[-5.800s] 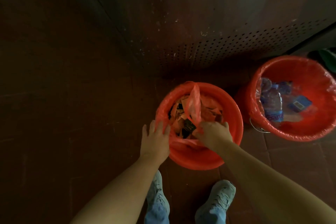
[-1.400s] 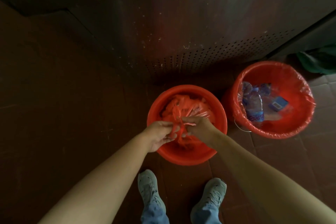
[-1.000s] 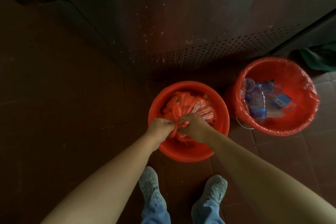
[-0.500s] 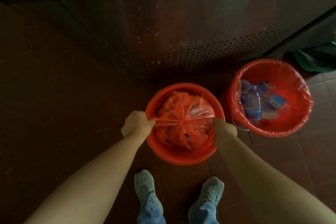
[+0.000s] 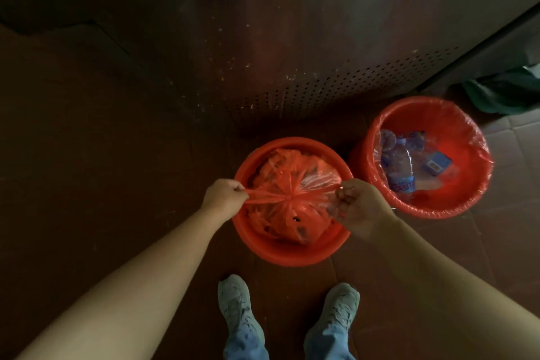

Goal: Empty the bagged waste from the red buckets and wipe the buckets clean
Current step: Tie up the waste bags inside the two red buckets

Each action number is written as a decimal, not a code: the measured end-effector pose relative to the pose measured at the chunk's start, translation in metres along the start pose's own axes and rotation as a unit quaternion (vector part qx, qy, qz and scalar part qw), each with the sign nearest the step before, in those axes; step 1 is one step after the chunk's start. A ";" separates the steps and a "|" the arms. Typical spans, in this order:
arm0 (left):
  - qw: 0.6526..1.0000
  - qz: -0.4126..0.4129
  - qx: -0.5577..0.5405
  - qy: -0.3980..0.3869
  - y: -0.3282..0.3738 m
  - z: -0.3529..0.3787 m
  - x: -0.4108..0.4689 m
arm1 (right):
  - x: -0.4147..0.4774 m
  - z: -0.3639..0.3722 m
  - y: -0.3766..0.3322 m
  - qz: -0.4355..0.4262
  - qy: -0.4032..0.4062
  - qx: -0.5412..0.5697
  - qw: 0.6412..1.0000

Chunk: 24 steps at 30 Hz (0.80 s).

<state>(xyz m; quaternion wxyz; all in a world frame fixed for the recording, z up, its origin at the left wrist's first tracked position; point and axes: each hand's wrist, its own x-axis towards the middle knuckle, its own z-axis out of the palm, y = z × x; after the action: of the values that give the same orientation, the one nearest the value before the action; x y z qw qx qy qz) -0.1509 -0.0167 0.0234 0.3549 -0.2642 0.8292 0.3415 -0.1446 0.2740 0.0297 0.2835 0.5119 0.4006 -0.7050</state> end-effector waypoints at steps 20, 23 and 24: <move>0.998 0.026 -0.045 -0.028 -0.011 0.004 -0.013 | 0.007 0.008 0.024 -0.093 0.054 -0.268 0.957; 0.998 0.026 -0.025 -0.053 -0.002 0.011 -0.021 | -0.003 0.015 0.024 -0.130 0.067 -0.327 0.934; 0.998 0.026 -0.015 -0.053 0.002 0.013 -0.024 | -0.009 0.019 0.022 -0.147 0.077 -0.351 0.922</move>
<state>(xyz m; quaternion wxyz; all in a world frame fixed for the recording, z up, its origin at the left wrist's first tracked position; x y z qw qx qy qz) -0.1324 -0.0013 0.0355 0.3848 -0.2291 0.8109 0.3766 -0.1331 0.2464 0.0348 0.3065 0.3680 0.7136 -0.5112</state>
